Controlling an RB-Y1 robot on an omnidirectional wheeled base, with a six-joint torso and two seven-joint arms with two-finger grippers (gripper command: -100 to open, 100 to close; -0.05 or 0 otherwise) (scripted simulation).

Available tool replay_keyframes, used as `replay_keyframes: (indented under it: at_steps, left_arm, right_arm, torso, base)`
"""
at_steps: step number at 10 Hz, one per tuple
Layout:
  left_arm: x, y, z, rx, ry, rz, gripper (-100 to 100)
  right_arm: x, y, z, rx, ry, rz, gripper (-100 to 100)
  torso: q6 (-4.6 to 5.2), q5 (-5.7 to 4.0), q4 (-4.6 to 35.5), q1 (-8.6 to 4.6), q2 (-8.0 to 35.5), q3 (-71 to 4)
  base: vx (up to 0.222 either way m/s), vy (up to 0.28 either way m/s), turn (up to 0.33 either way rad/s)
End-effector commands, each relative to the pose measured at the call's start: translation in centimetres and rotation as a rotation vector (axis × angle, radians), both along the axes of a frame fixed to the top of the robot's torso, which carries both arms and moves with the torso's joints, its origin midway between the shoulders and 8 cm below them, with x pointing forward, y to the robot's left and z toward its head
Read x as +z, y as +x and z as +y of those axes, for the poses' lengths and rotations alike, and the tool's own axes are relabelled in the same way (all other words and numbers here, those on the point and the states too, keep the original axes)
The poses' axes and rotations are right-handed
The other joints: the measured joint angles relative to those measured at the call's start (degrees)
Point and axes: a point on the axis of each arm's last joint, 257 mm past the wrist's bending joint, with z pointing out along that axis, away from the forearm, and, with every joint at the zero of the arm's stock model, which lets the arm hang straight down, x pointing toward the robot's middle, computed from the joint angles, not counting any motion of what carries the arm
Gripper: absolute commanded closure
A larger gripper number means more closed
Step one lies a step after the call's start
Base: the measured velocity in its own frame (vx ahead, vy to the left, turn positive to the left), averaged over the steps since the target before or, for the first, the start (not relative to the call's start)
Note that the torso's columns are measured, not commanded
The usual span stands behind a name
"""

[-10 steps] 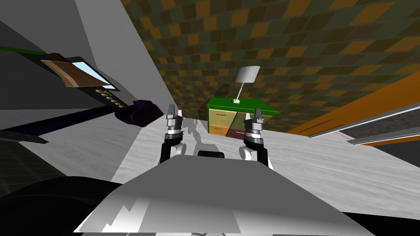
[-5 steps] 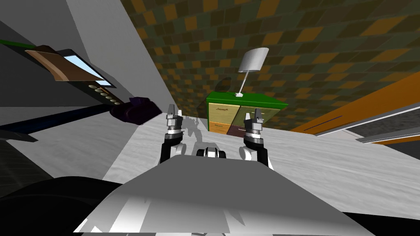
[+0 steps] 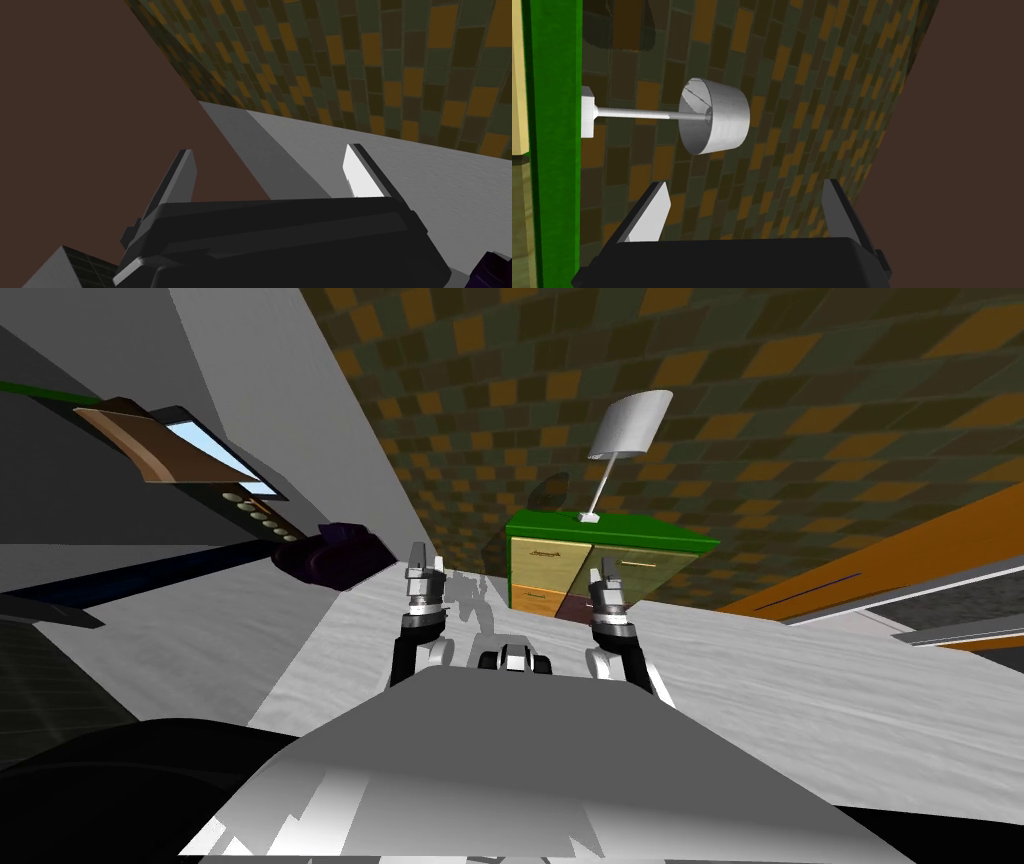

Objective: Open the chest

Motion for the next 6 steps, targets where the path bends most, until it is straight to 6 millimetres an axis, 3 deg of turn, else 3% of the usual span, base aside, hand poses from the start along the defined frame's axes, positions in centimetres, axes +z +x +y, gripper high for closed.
replay_keyframes:
  at_steps: [1, 6]
  left_arm:
    - [0.0, 0.0, 0.0, 0.0, 0.0, 0.0, 0]
    - [0.0, 0.0, 0.0, 0.0, 0.0, 0.0, 0]
  right_arm:
    - [-1.5, 0.7, 0.6, -0.027, -0.103, 0.05, -100]
    - [-3.2, 1.5, 1.3, -0.076, -0.256, 0.099, -100]
  torso:
    - [-0.01, -0.01, 0.01, -0.01, 0.01, 0.01]
    - [-0.01, -0.01, 0.0, -0.02, -0.04, -0.02]
  base:
    - [0.052, 0.018, 0.056]
    - [0.035, 0.011, 0.029]
